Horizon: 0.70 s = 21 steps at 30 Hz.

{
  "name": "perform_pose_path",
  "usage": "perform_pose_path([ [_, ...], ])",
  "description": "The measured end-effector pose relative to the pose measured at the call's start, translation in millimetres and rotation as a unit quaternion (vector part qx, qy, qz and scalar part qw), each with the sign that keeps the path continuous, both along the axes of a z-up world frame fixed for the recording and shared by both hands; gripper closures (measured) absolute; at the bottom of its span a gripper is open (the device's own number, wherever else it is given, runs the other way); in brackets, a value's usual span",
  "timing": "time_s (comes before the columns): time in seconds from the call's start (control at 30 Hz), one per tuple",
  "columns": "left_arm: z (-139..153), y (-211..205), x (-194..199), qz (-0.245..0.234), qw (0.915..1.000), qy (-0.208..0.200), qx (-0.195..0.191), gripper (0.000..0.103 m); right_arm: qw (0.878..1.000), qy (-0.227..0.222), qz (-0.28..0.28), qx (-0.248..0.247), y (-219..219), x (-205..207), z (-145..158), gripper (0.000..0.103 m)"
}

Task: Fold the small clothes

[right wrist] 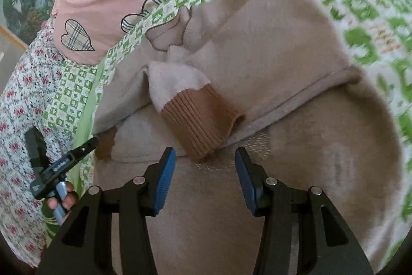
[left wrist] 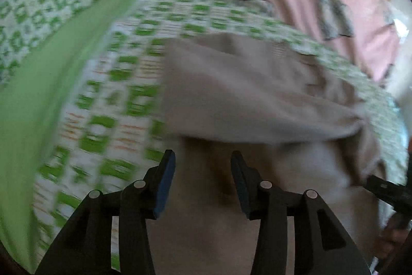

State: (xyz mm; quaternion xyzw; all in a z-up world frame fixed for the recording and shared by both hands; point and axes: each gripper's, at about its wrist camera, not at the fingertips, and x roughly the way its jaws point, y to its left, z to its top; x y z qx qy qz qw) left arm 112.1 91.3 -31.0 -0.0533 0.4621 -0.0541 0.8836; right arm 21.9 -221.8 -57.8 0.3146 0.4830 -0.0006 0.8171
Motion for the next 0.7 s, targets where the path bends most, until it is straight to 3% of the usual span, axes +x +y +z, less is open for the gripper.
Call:
perform_pose_path([
  [0.03,-2.3,4.1,3.6,0.007,0.9999,0.002,0.008,0.058,1.0,-0.002,-0.001,0.005,0.5,2.5,-1.3,0.054],
  [0.07,-6.6,7.0,9.9,0.01,0.9998,0.006,0.013,0.058,1.0,-0.004,0.0,0.006,1.8,5.7,-1.9,0.063],
  [0.1,-10.4,6.8,15.8,0.013,0.9997,0.009,0.016,0.058,1.0,-0.003,0.001,0.0,3.3,7.5,-0.7,0.081],
  [0.17,-17.2,6.3,26.1,0.019,0.9992,0.021,0.029,0.058,1.0,-0.015,-0.001,-0.016,2.0,9.4,9.7,0.101],
  [0.23,-20.8,6.2,33.2,0.025,0.9985,0.021,0.043,0.058,0.998,-0.05,-0.009,-0.032,-6.0,9.8,35.4,0.101],
  [0.33,-20.6,10.7,40.2,0.036,0.9986,0.019,0.032,0.056,0.992,-0.109,-0.028,-0.06,-27.4,2.4,85.8,0.101],
  [0.43,-21.3,15.2,41.3,0.047,0.9985,0.019,0.02,0.056,0.989,-0.123,-0.046,-0.068,-50.6,-0.6,104.3,0.101],
  [0.53,-20.9,13.2,37.7,0.048,0.9986,0.014,0.02,0.056,0.988,-0.117,-0.067,-0.072,-71.6,-3.6,104.3,0.101],
  [0.7,-22.9,14.9,32.4,0.061,0.998,0.009,0.016,0.056,0.993,-0.058,-0.064,-0.077,-76.5,0.2,66.3,0.102],
])
